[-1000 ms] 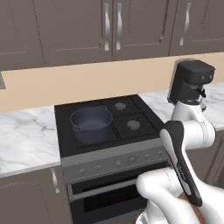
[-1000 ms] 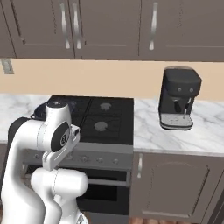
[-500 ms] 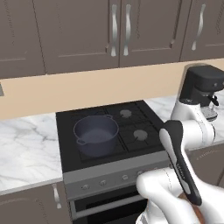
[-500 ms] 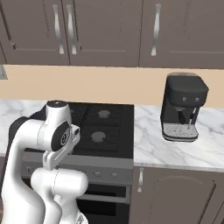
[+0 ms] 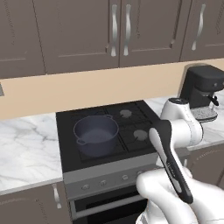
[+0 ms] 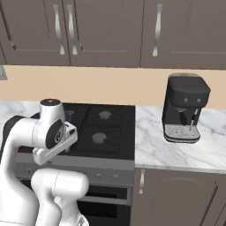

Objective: Move the pot and pan from the stove into the sink.

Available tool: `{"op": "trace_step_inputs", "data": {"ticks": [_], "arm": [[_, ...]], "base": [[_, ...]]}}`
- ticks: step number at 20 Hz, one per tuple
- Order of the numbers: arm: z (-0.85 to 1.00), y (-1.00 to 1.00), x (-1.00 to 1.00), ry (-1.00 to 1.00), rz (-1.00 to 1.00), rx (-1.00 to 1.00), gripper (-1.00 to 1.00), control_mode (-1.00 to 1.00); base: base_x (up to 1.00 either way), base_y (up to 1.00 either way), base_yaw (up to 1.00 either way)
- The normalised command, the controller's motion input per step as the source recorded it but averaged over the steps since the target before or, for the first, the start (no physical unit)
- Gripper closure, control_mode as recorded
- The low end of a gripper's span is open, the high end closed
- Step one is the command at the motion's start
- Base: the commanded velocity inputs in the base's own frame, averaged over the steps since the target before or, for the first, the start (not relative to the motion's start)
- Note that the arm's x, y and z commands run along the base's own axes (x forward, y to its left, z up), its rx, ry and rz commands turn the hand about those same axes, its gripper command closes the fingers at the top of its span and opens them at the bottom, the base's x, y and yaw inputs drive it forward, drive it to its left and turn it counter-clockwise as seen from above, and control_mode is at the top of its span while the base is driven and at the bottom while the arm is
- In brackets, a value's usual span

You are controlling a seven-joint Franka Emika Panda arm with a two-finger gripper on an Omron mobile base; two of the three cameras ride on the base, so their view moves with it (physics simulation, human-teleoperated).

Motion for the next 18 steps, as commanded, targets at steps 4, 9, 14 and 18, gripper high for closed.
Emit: {"op": "trace_step_inputs", "data": {"ticks": [4,9,14,18], "arm": [[0.00,0.23,0.00,-0.01,-0.38,0.06,-1.00,-1.00],[0.04,0.10,-0.03,0.00,-0.37,0.09,-1.00,-1.00],[0.19,-0.03,-0.15,0.00,-0.27,0.17,-1.00,-1.00],[0.28,-0.14,-0.25,-0.02,-0.19,0.24,-1.00,-1.00]], "base": [[0.00,0.00,0.00],[0.00,0.00,0.00],[0.00,0.00,0.00],[0.00,0.00,0.00]]}}
